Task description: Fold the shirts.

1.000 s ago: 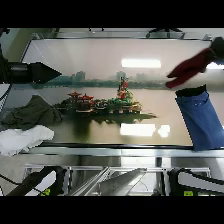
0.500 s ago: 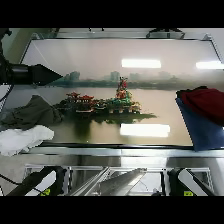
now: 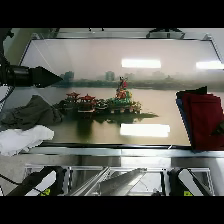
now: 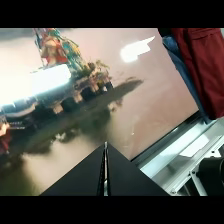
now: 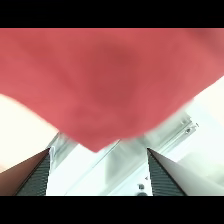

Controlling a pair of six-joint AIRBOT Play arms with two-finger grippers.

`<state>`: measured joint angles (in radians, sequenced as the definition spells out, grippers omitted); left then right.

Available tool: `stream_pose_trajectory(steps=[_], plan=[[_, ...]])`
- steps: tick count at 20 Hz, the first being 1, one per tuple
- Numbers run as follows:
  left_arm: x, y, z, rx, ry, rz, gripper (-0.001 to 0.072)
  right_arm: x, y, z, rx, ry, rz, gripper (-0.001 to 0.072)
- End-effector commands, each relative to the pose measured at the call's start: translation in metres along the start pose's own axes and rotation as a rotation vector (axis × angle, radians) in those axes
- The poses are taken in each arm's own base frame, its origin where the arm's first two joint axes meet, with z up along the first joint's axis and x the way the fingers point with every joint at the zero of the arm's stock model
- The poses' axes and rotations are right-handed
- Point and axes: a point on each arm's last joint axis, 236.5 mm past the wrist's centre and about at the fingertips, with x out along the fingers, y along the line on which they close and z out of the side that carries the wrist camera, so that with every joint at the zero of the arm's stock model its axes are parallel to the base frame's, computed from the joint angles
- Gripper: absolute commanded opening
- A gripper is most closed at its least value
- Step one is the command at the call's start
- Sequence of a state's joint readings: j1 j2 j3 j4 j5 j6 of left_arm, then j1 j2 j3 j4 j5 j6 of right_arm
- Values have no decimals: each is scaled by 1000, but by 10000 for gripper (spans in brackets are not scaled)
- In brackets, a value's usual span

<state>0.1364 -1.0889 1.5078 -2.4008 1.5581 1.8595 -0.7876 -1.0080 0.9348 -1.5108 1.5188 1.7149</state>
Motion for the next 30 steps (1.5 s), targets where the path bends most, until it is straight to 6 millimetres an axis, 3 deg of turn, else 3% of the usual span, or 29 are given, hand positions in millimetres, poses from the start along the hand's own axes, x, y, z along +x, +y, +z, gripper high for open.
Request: stream_pose_trajectory(steps=[1, 3, 4, 5, 6, 7, 10, 12, 15, 18, 20, 21, 24, 30], plan=[[0, -2, -6, 0, 25, -7, 18, -27, 1, 1, 14, -4, -2, 643], [0, -2, -6, 1, 28, -8, 18, -66, 13, 19, 5, -77, 37, 640], [0, -2, -5, 1, 23, -7, 18, -88, 22, 28, -6, -122, 71, 603], [0, -1, -4, 1, 17, -4, 17, -106, 36, 35, -21, -166, 126, 419], [0, -1, -3, 1, 12, -3, 18, -125, 56, 41, -43, -214, 210, 153], [0, -1, -2, 2, 10, -2, 17, -142, 79, 44, -71, -254, 303, 60], [0, 3, -1, 15, 4, 12, 18, -176, 142, 32, -212, -324, 528, 22], [1, 12, -12, -18, 44, 45, 17, -180, 167, 6, -346, -326, 544, 22], [12, 10, -57, -112, 86, 32, 17, -162, 200, -56, -585, -265, 562, 22], [29, 8, -133, -207, 144, 19, 17, -108, 206, -120, -746, -164, 540, 22], [42, 9, -187, -261, 198, 7, 17, -68, 205, -148, -797, -117, 540, 22], [47, 9, -205, -279, 216, 2, 17, -50, 203, -157, -816, -87, 530, 21], [53, 9, -231, -303, 236, -3, 17, -27, 203, -160, -806, -50, 514, 22], [55, 10, -234, -311, 233, -3, 18, -22, 206, -156, -806, -49, 511, 22]])
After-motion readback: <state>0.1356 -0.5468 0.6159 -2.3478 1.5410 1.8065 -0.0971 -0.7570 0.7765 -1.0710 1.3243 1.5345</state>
